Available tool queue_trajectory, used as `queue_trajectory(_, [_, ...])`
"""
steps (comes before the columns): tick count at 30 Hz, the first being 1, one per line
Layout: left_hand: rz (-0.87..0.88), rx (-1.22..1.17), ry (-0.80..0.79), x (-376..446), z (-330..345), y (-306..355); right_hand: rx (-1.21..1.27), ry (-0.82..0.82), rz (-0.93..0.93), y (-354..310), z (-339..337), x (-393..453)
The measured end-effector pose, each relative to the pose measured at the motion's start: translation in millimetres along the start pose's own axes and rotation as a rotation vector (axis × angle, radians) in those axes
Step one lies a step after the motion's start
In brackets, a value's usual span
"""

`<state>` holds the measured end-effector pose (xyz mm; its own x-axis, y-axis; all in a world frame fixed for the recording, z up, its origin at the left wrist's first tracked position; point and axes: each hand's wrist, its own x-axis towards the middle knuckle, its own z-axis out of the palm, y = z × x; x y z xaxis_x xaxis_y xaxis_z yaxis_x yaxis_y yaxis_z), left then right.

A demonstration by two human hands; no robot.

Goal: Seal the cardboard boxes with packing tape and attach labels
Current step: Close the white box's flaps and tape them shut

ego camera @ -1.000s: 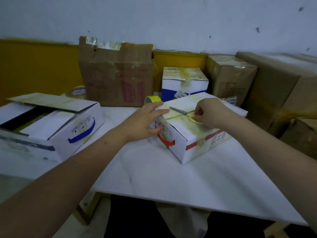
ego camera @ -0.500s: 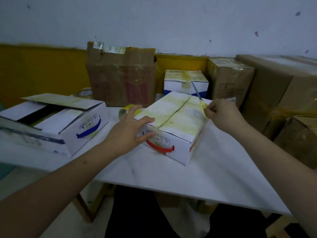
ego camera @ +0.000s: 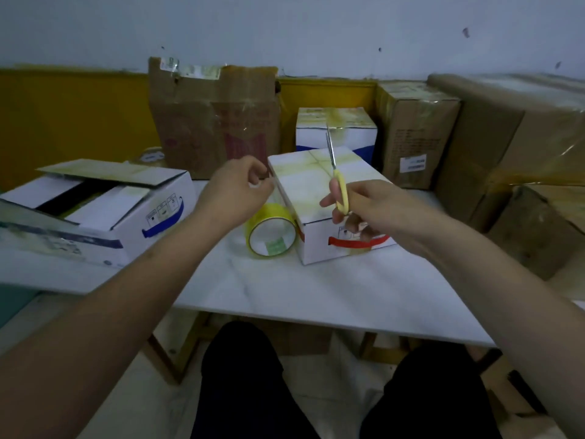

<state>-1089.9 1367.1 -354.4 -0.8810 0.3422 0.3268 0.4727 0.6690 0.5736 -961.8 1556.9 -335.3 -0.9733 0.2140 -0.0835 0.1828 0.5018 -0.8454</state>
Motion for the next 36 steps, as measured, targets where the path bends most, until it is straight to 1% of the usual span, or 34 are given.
queue_trajectory(1, [-0.077,-0.059,-0.105,5.9,3.2,-4.2,0.030,-0.002,0.023,-4.3,5.5,7.4])
queue_trajectory(3, [-0.241,-0.264,-0.390,14.1,12.8,-9.8,0.136,0.068,0.041,-13.4,13.9,32.3])
queue_trajectory(5, [-0.318,-0.448,-0.619,17.1,18.6,-14.7,0.254,0.125,0.050,-19.0,23.3,56.9])
queue_trajectory(7, [-0.314,-0.480,-0.756,20.5,20.7,-20.7,0.285,0.135,0.067,-13.9,35.3,72.5])
queue_trajectory(10, [-0.296,-0.379,-0.927,27.9,24.3,-29.5,0.199,0.178,0.091,-3.3,42.4,86.5])
queue_trajectory(11, [-0.292,-0.362,-0.947,28.8,25.0,-32.9,0.204,0.181,0.117,-2.5,43.4,88.4])
queue_trajectory(13, [-0.240,-0.326,-0.939,32.6,24.3,-35.1,0.239,0.157,0.147,-6.1,41.2,88.5])
queue_trajectory(17, [-0.129,-0.267,-0.910,35.4,24.5,-33.0,0.262,0.076,0.100,-13.9,29.5,71.2])
queue_trajectory(19, [-0.120,-0.277,-0.916,36.4,27.1,-34.1,0.200,-0.037,0.081,-13.9,24.4,50.7])
queue_trajectory(22, [-0.137,-0.297,-0.959,38.1,26.3,-38.2,0.117,-0.255,0.158,-0.2,32.2,15.3])
queue_trajectory(24, [-0.137,-0.281,-0.987,39.7,26.8,-39.2,0.058,-0.313,0.200,10.4,43.0,-3.1])
queue_trajectory(28, [-0.072,-0.271,-0.987,40.1,27.4,-40.1,0.048,-0.269,0.261,20.8,53.5,-19.2])
queue_trajectory(32, [-0.132,-0.479,-0.989,36.4,22.3,-48.6,0.073,-0.261,0.318,23.1,61.4,-18.0])
queue_trajectory(36, [-0.116,-0.510,-0.942,33.0,25.9,-52.5,0.114,-0.182,0.310,21.7,75.5,-6.8])
